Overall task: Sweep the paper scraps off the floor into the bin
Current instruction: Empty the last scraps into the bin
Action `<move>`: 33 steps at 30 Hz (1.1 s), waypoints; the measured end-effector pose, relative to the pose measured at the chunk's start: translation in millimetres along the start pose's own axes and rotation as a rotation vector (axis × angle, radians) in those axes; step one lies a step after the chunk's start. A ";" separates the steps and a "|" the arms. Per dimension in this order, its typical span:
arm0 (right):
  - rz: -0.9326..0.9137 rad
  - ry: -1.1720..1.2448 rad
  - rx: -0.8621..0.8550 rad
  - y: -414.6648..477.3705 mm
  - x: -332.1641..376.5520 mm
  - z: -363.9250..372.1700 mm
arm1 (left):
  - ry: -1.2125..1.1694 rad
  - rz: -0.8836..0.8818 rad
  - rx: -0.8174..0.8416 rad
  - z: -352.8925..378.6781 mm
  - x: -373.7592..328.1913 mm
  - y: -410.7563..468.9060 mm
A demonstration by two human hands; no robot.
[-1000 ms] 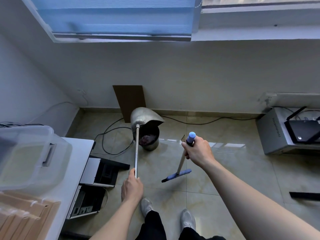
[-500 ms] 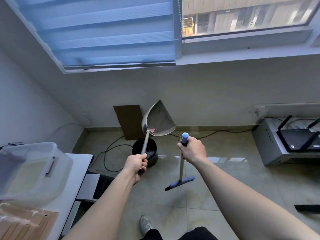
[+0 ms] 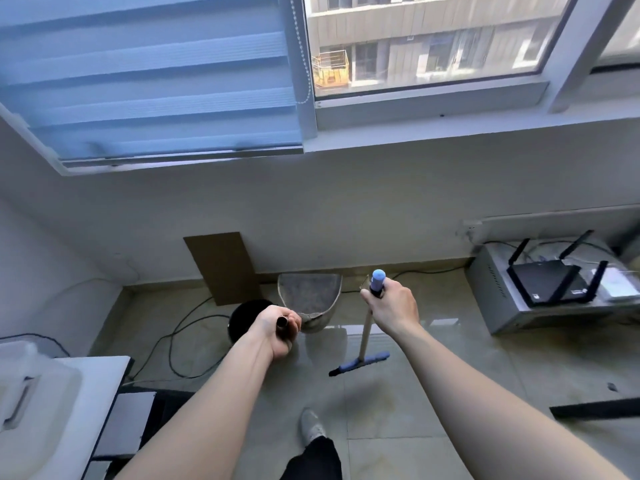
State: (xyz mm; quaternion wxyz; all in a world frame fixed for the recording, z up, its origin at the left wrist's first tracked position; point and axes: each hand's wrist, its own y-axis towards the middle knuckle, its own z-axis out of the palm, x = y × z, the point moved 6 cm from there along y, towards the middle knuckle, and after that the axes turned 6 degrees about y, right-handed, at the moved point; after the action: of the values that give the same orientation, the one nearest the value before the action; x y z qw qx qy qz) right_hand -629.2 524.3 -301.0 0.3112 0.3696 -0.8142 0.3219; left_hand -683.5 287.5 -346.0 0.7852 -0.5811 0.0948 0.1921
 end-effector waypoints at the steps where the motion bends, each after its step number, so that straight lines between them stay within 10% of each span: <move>1: 0.004 0.004 -0.010 7.6 -2.8 -1.7 | 0.003 -0.009 -0.003 5.1 -4.2 8.1; 33: 0.255 -0.131 -0.012 343.8 -4.8 6.8 | 0.015 -0.322 -0.228 131.5 -148.6 300.1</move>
State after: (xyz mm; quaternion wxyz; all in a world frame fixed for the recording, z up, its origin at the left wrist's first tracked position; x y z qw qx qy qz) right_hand -904.3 699.7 -409.7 0.2163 0.2814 -0.8751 0.3290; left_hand -951.9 459.1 -513.3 0.7342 -0.6752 -0.0157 0.0692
